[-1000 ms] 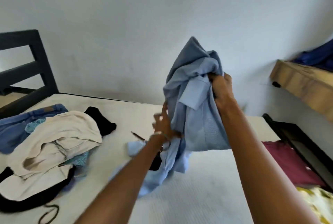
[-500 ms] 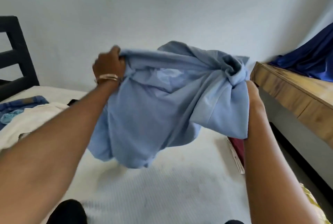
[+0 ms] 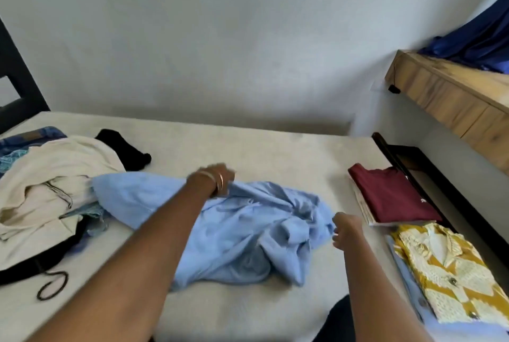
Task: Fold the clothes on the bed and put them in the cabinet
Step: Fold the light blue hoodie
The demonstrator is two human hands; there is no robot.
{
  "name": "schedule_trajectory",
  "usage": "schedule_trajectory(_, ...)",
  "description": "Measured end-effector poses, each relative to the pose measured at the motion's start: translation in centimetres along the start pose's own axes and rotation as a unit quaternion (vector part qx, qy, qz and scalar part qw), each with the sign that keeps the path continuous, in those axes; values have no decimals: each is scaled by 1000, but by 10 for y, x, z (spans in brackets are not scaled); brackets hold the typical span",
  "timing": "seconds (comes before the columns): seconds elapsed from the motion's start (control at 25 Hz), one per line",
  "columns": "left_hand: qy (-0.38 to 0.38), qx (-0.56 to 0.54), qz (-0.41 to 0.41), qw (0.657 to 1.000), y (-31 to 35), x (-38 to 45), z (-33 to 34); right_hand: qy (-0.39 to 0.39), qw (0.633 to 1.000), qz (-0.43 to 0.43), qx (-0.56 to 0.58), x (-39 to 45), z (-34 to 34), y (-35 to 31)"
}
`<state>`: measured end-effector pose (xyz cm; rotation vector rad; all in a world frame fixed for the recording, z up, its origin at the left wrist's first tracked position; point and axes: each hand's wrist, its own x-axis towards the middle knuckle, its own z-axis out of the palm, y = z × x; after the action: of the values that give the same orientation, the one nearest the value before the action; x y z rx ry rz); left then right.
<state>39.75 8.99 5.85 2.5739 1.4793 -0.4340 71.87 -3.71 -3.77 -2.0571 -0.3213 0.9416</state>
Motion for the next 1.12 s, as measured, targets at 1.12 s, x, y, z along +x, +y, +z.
schedule_trajectory(1.12,294,-535,-319,725,42,-39,203,-7,802,-278,-528,-84,62,59)
